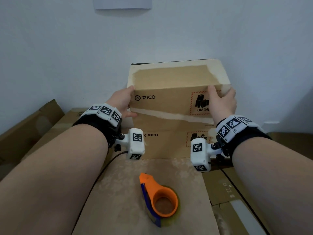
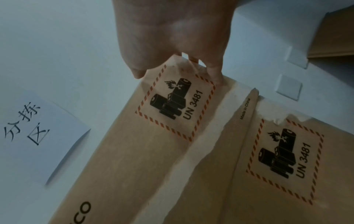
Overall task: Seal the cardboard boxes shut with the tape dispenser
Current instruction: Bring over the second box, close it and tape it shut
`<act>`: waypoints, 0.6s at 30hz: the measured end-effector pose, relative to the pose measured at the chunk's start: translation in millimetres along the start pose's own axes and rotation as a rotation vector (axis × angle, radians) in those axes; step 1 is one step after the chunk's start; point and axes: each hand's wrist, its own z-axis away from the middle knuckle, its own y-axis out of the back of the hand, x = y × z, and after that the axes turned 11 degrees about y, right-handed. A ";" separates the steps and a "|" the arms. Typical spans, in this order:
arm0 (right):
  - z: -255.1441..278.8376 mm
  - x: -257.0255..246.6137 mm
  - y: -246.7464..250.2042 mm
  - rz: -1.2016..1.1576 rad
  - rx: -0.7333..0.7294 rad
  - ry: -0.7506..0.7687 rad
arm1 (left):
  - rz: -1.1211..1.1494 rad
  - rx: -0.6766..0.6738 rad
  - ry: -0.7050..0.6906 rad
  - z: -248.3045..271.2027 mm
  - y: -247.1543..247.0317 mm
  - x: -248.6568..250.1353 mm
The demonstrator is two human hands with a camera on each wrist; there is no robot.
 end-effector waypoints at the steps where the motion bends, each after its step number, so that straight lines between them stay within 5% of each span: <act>1: 2.4 -0.8 1.4 -0.022 0.010 -0.003 | 0.014 -0.005 -0.002 2.9 -0.4 -1.1; 18: 88.0 -35.6 34.6 -0.205 0.019 -0.029 | 0.096 0.098 -0.073 105.5 47.7 -20.8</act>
